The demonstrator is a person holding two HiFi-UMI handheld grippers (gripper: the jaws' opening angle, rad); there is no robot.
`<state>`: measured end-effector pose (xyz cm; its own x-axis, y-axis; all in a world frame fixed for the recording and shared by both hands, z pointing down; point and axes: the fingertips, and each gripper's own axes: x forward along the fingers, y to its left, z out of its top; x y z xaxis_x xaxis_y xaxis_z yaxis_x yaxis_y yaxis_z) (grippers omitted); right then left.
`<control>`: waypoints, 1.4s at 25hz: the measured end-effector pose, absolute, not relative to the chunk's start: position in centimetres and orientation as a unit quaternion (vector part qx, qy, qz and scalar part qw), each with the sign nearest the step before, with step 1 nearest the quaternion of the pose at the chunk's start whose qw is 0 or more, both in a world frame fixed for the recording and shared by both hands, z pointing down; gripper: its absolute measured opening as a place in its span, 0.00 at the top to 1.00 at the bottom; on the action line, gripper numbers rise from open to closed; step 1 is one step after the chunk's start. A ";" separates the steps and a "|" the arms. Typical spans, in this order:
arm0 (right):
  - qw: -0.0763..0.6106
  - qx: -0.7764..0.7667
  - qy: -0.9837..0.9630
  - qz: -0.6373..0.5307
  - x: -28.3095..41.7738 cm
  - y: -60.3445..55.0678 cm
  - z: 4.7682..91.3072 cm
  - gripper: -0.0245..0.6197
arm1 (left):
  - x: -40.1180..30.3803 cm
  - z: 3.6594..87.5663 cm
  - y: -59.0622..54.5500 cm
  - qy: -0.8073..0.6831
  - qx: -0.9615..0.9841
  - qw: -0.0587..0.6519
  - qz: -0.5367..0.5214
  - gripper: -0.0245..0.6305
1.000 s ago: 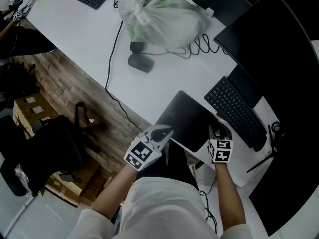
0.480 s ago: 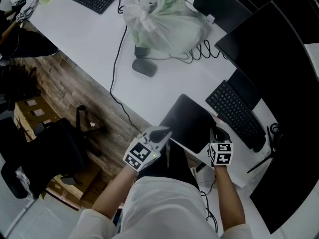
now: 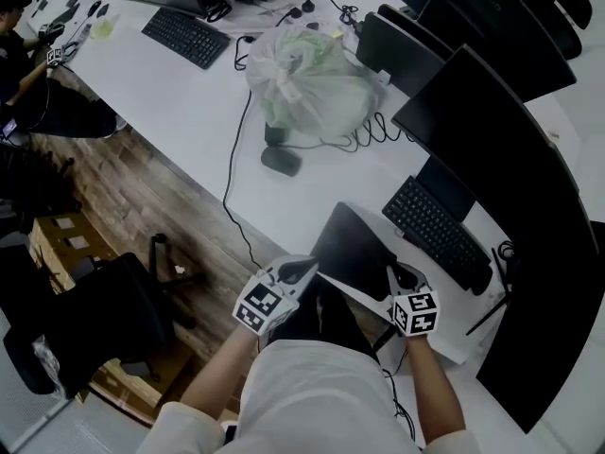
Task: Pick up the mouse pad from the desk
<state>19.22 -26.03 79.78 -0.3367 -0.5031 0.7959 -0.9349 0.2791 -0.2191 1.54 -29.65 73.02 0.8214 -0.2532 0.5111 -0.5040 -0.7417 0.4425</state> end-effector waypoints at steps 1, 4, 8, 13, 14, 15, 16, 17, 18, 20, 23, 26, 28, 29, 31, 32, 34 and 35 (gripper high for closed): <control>0.300 0.486 -0.744 0.348 18.7 -26.1 78.9 0.90 | 1.3 72.5 -29.6 -0.209 0.910 0.290 0.212 0.94; 0.274 0.482 -0.760 0.340 17.1 -26.4 76.0 0.90 | 0.6 70.9 -29.6 -0.210 0.914 0.281 0.205 0.94; 0.247 0.476 -0.779 0.326 15.4 -26.5 73.0 0.90 | -0.3 69.2 -29.0 -0.209 0.918 0.273 0.198 0.94; 0.222 0.486 -0.790 0.303 14.7 -27.0 69.8 0.90 | -1.6 67.3 -28.6 -0.211 0.924 0.260 0.186 0.94; 0.217 0.490 -0.789 0.299 14.7 -27.0 69.2 0.90 | -1.9 66.9 -28.6 -0.211 0.925 0.257 0.183 0.94; 0.212 0.496 -0.789 0.295 14.7 -27.0 68.7 0.90 | -2.2 66.5 -28.5 -0.210 0.927 0.254 0.181 0.94; 0.208 0.501 -0.788 0.291 14.8 -26.9 68.1 0.90 | -2.4 66.1 -28.5 -0.210 0.928 0.249 0.179 0.94; 0.204 0.507 -0.787 0.285 14.9 -27.0 67.6 0.90 | -2.5 65.8 -28.7 -0.210 0.930 0.245 0.176 0.94; 0.201 0.513 -0.786 0.281 15.2 -27.0 67.2 0.90 | -2.5 65.5 -28.8 -0.210 0.932 0.240 0.173 0.94; 0.195 0.525 -0.783 0.272 15.7 -27.0 66.4 0.90 | -2.4 64.9 -29.2 -0.208 0.935 0.233 0.167 0.94; 0.179 0.547 -0.772 0.268 16.8 -26.5 64.7 0.90 | -2.0 63.8 -29.3 -0.203 0.940 0.226 0.158 0.94; 0.150 0.575 -0.756 0.273 18.2 -25.8 62.6 0.90 | -1.2 62.8 -29.5 -0.194 0.944 0.221 0.151 0.94; 0.134 0.591 -0.748 0.270 19.0 -25.3 61.2 0.90 | -0.7 62.2 -29.4 -0.188 0.946 0.218 0.147 0.94; 0.128 0.596 -0.746 0.268 19.3 -24.9 60.5 0.90 | -0.5 61.8 -29.4 -0.186 0.947 0.217 0.146 0.94; 0.121 0.606 -0.742 0.259 20.0 -24.3 59.4 0.90 | -0.1 61.3 -29.1 -0.181 0.949 0.213 0.147 0.94; 0.119 0.610 -0.741 0.254 20.3 -24.0 58.9 0.90 | 0.1 61.0 -29.0 -0.179 0.949 0.211 0.149 0.94; 0.117 0.618 -0.738 0.247 21.0 -23.2 58.0 0.90 | 0.4 60.4 -28.6 -0.178 0.950 0.210 0.150 0.94; 0.117 0.621 -0.736 0.244 21.3 -22.7 57.6 0.90 | 0.5 60.1 -28.3 -0.177 0.950 0.211 0.149 0.94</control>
